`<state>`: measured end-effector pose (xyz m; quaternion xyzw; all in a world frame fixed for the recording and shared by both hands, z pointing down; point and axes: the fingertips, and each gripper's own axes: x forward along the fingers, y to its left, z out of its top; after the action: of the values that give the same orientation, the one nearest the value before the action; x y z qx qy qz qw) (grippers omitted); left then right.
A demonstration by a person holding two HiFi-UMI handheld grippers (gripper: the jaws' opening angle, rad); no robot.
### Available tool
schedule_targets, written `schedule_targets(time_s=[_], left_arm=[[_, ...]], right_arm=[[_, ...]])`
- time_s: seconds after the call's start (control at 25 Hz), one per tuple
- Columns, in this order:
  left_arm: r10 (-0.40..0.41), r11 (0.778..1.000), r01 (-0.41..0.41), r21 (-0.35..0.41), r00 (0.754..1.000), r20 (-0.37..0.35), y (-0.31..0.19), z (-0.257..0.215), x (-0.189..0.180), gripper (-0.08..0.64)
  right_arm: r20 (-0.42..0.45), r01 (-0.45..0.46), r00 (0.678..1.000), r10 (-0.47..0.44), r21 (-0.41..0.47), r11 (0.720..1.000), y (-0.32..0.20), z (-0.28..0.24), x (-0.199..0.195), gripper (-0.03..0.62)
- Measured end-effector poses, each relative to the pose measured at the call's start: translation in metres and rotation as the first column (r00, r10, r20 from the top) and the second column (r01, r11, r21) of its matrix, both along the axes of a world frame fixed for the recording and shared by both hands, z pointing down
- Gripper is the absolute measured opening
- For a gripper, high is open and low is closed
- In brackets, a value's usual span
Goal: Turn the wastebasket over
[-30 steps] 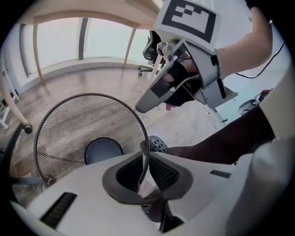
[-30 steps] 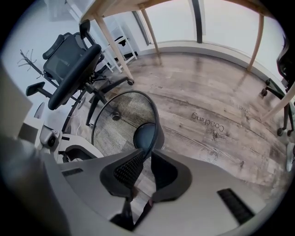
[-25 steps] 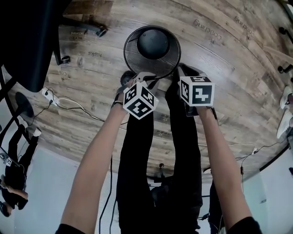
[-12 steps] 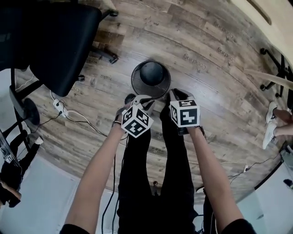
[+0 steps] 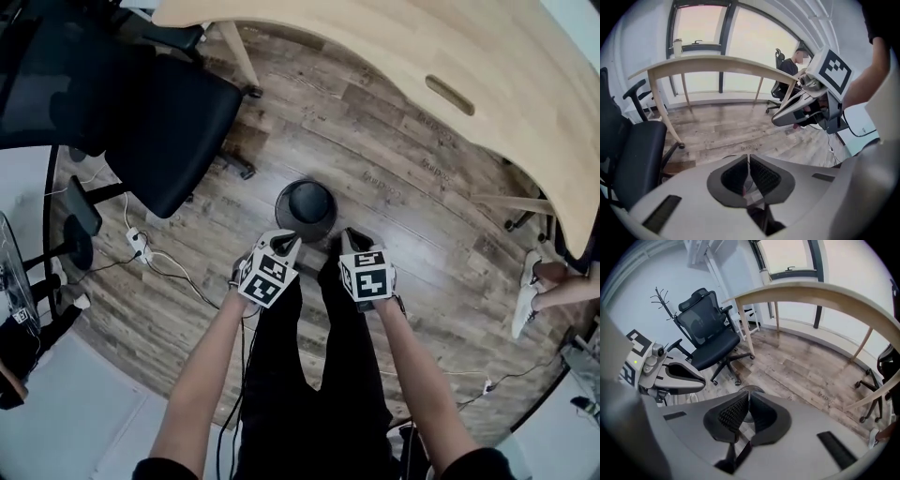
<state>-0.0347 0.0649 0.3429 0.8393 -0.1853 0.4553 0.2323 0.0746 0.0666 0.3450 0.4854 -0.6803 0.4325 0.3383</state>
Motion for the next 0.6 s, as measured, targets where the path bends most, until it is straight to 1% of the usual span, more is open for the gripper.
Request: schedule_targets(time_s=[0.16, 0.28, 0.44, 0.6], left_arm=[[-0.079, 0.996, 0.08, 0.028, 0.996, -0.045, -0.01, -0.047, -0.004, 0.025], [-0.148, 0.987, 0.154, 0.047, 0.983, -0.109, -0.024, -0.082, -0.002, 0.02], [-0.235, 0.965, 0.253, 0.071, 0.952, -0.196, -0.042, -0.127, -0.008, 0.017], [-0.281, 0.937, 0.327, 0.123, 0.914, -0.293, -0.071, -0.18, -0.013, 0.015]], right_arm=[[0.016, 0.021, 1.0, -0.023, 0.066, 0.998, -0.008, -0.046, 0.0, 0.034], [0.047, 0.024, 0.998, -0.03, 0.125, 0.992, -0.023, -0.079, -0.002, 0.032], [0.115, -0.011, 0.993, -0.012, 0.19, 0.982, -0.041, -0.123, -0.005, 0.032], [0.182, -0.057, 0.983, 0.012, 0.248, 0.967, -0.063, -0.168, -0.007, 0.032]])
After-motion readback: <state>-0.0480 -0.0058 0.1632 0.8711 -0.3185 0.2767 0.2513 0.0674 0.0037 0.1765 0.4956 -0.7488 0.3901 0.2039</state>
